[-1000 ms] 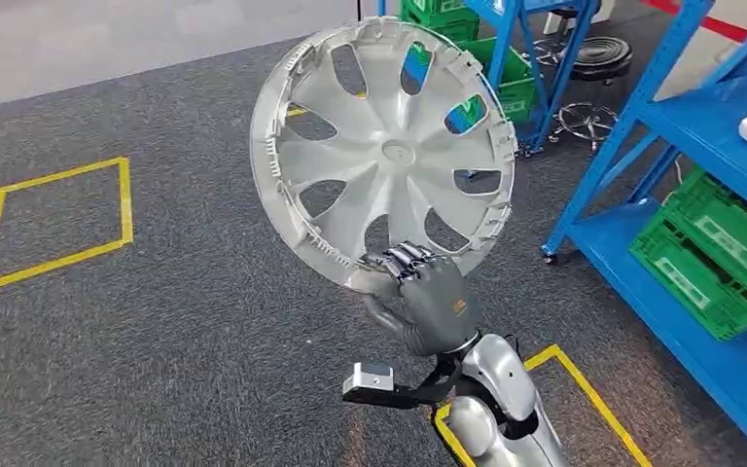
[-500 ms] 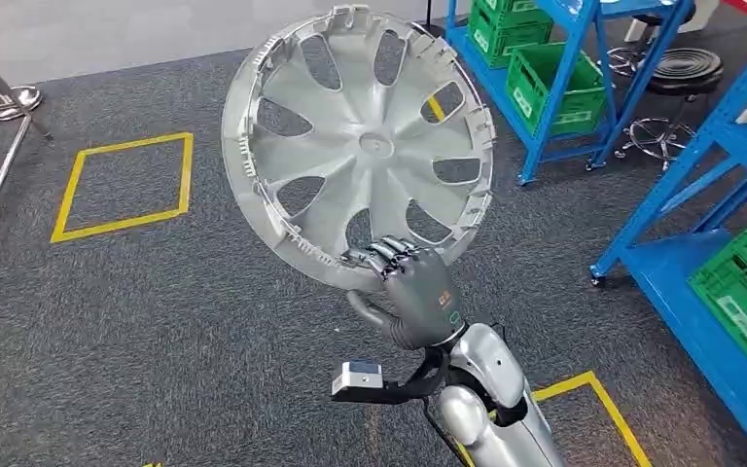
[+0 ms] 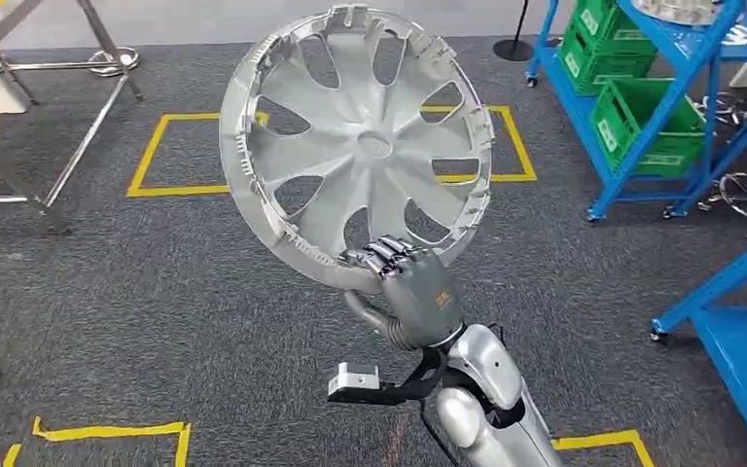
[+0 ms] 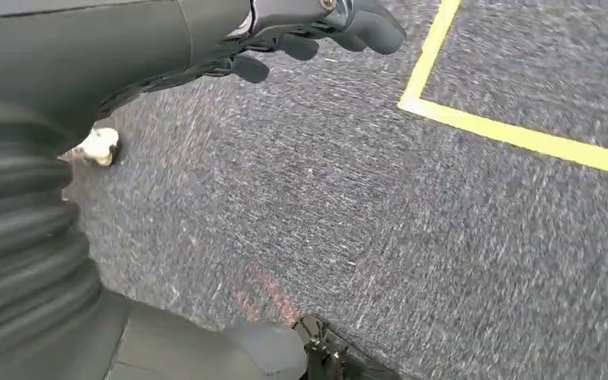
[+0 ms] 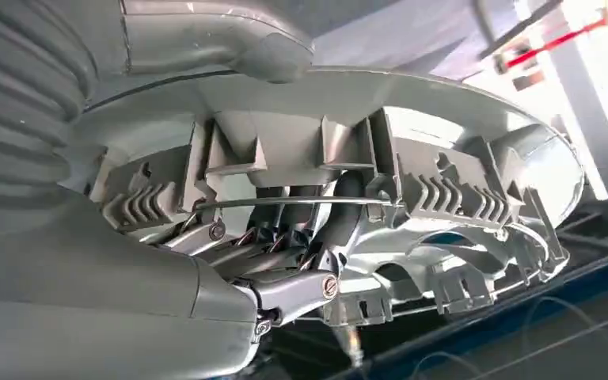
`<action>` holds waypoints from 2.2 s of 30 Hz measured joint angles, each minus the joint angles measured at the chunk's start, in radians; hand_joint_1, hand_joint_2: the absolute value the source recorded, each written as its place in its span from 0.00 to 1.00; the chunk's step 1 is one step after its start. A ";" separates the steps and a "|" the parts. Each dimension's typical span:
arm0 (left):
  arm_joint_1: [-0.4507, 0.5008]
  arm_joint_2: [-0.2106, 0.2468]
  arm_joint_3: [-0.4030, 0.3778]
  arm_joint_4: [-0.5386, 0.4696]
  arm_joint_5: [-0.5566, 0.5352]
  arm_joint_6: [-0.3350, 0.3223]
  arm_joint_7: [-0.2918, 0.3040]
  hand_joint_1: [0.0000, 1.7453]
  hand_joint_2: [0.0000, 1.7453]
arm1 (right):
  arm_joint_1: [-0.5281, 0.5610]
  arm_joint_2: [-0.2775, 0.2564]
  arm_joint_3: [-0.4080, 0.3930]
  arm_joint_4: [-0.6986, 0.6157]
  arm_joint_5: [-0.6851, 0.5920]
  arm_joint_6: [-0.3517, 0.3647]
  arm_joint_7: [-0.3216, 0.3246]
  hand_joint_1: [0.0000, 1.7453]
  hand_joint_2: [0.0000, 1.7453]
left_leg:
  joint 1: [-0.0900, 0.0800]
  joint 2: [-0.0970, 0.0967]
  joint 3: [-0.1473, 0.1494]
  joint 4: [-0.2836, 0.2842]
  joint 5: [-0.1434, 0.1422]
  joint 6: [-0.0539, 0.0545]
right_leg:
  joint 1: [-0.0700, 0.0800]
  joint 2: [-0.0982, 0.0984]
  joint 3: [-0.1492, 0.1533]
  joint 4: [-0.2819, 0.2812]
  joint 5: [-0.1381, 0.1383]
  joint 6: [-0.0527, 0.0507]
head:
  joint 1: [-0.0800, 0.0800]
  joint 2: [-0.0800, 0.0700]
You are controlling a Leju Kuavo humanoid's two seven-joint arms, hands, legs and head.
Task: Take the parts from the cabinet and place them on the table.
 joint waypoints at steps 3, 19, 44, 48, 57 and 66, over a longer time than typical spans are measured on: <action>-0.001 0.000 -0.001 0.000 -0.006 -0.012 0.000 0.00 1.00 | -0.001 0.000 0.002 -0.003 0.010 0.001 -0.001 1.00 1.00 | 0.002 -0.030 -0.017 0.004 0.001 -0.024 | 0.004 0.019 0.006 -0.020 -0.021 -0.010 | 0.000 0.000; 0.002 -0.001 -0.015 0.002 -0.026 -0.006 0.031 0.00 1.00 | -0.034 0.005 0.028 0.007 0.061 -0.013 0.020 1.00 1.00 | -0.017 0.166 -0.025 0.007 0.007 -0.015 | 0.020 -0.183 0.047 -0.039 -0.038 -0.020 | -0.010 0.000; 0.005 -0.003 -0.045 0.004 -0.050 0.024 0.018 0.00 1.00 | -0.065 0.010 0.039 0.057 0.044 -0.012 0.019 1.00 1.00 | 0.006 0.119 -0.131 0.193 -0.039 -0.057 | 0.009 -0.125 0.032 -0.049 -0.017 -0.044 | -0.016 0.000; 0.002 -0.003 -0.045 0.004 -0.045 0.024 0.018 0.00 1.00 | -0.075 0.012 0.040 0.062 0.042 -0.012 0.016 1.00 1.00 | -0.004 0.187 -0.029 0.002 0.026 -0.026 | 0.019 -0.165 0.050 -0.047 -0.033 -0.022 | -0.011 0.000; 0.001 -0.006 -0.045 0.003 -0.036 0.032 0.011 0.00 1.00 | -0.092 0.017 0.051 0.083 0.041 -0.010 0.012 1.00 1.00 | 0.003 0.065 -0.027 -0.005 0.027 0.016 | 0.011 -0.051 -0.101 0.268 -0.172 0.006 | -0.005 0.000; 0.008 -0.010 -0.050 0.003 -0.067 0.041 0.011 0.00 1.00 | -0.101 0.018 0.053 0.090 0.043 -0.007 0.025 1.00 1.00 | 0.013 -0.063 -0.045 -0.006 0.038 -0.032 | 0.016 0.017 0.020 -0.044 -0.006 -0.023 | -0.005 0.000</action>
